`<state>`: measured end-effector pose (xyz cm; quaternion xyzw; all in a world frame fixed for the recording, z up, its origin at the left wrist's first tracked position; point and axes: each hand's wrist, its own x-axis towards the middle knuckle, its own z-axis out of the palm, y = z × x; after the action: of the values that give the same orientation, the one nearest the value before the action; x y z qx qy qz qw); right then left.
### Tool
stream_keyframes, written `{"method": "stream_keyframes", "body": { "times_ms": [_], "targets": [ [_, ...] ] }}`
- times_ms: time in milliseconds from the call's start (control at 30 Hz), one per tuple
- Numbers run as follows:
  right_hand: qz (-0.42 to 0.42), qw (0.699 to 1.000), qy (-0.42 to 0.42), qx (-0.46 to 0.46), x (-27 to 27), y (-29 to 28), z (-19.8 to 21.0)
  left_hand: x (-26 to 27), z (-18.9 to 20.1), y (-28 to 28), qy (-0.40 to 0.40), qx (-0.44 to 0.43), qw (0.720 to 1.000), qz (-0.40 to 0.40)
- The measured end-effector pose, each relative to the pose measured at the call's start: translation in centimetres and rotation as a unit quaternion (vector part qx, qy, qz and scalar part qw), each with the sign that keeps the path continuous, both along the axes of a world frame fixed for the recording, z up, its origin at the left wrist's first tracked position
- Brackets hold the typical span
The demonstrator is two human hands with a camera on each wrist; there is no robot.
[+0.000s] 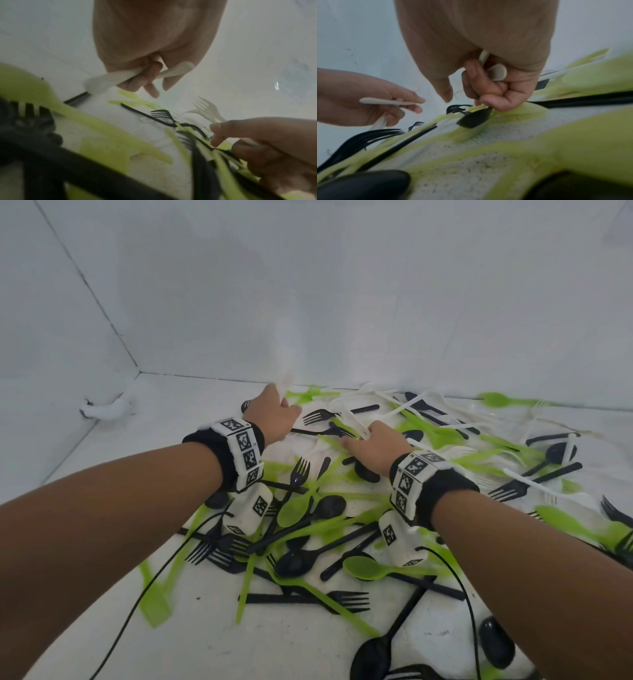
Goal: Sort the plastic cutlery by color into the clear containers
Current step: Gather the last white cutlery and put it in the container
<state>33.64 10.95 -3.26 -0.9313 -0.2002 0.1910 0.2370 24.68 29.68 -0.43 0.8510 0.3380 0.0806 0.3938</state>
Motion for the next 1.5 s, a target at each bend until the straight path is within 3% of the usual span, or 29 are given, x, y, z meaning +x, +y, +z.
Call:
{"method": "stream_keyframes", "body": {
  "times_ms": [67,200,367,533,667,767,933,1067,1267,1400,1500],
  "targets": [
    [-0.005,1.000,-0.017,0.025,-0.5,0.5,0.7,-0.5,0.2,0.1,-0.057,-0.055,0.997,0.023],
    [0.064,0.993,-0.069,0.068,-1.7,2.3,1.8,-2.1,0.8,0.8,-0.080,-0.043,0.996,-0.013],
    [0.267,0.957,-0.073,-0.081,-3.3,5.0,1.7,-6.0,1.4,2.7,-0.088,-0.010,0.994,-0.071],
    [0.276,0.947,-0.126,-0.109,-3.8,5.6,1.0,-9.1,2.0,4.1,-0.103,0.026,0.993,-0.058],
    [0.297,0.931,-0.169,-0.131,-4.3,5.8,1.4,-10.6,1.8,4.9,-0.042,0.066,0.993,-0.087],
    [0.278,0.925,-0.221,-0.138,-4.6,5.5,1.7,-11.7,1.2,4.5,0.017,0.133,0.982,-0.136],
    [0.246,0.932,-0.221,-0.147,-4.9,4.5,2.5,-11.6,0.2,4.3,0.019,0.110,0.987,-0.113],
    [0.182,0.973,-0.141,-0.031,-4.5,3.8,2.5,-9.3,0.8,4.4,0.012,0.118,0.988,-0.099],
    [0.096,0.986,-0.113,0.075,-3.7,1.6,2.8,-5.1,0.3,4.2,0.018,0.136,0.984,-0.111],
    [0.015,0.988,-0.108,0.108,-2.6,0.2,3.0,-2.2,0.3,2.7,0.032,0.196,0.966,-0.163],
    [-0.020,0.988,-0.092,0.124,-1.9,-0.8,2.6,0.1,-0.5,1.7,0.088,0.269,0.933,-0.224]
  ]
}}
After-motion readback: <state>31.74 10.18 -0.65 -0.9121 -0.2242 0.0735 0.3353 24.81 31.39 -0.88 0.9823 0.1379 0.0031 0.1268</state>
